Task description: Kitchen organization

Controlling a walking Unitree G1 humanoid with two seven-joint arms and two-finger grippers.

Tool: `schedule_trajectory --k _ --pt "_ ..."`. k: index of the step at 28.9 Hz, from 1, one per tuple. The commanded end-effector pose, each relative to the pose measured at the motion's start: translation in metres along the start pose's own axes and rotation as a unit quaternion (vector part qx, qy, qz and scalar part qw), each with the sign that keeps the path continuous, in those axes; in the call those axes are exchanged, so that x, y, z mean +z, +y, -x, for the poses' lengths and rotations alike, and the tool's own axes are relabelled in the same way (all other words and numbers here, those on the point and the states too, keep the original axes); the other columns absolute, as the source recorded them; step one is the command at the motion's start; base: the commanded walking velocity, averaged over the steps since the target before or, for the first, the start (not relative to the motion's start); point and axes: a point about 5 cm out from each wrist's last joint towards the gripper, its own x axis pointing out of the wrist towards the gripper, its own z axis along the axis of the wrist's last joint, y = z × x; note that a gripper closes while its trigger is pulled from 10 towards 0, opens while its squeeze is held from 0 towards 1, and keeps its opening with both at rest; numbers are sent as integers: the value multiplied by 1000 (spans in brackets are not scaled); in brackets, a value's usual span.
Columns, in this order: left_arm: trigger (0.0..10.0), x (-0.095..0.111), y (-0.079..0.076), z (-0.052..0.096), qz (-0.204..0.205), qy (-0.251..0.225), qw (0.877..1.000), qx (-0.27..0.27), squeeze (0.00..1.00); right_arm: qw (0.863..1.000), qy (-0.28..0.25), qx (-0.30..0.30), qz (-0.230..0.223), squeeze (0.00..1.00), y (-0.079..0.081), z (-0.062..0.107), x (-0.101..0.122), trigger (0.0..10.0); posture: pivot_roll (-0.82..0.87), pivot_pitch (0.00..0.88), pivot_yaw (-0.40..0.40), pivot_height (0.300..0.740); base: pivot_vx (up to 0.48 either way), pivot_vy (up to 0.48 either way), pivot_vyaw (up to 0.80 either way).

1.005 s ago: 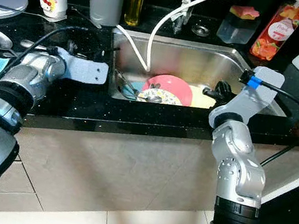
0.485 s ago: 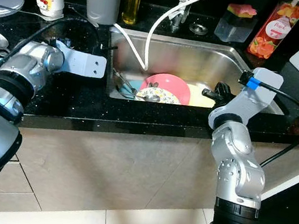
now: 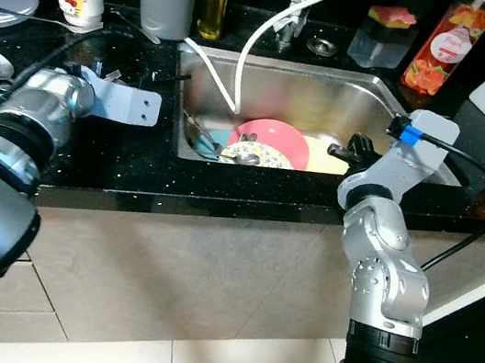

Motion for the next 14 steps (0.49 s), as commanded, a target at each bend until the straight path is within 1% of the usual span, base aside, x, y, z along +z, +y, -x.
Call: schedule_trajectory --k 1,4,8,13,14 --pt "0 8 -12 -3 -12 -7 1000 -15 0 1000 -1 -4 -1 0 -2 3 1 10000 279 83 -59 740 0 0 0" --pt "0 9 -15 -4 -6 -10 1000 -20 0 1000 -2 -5 -1 0 -1 3 1 10000 278 83 -59 740 0 0 0" --pt "0 9 -14 -4 -2 -11 1000 -18 0 1000 -2 -5 -1 0 -2 3 1 10000 277 85 -62 740 0 0 0" --pt "0 7 -4 -2 8 -13 1000 -4 0 1000 -1 -3 0 0 -2 2 2 10000 276 85 -65 740 0 0 0" --pt "7569 7 2 -1 16 -16 1000 6 0 1000 -2 -3 0 0 -2 2 2 10000 276 85 -66 740 0 0 0"
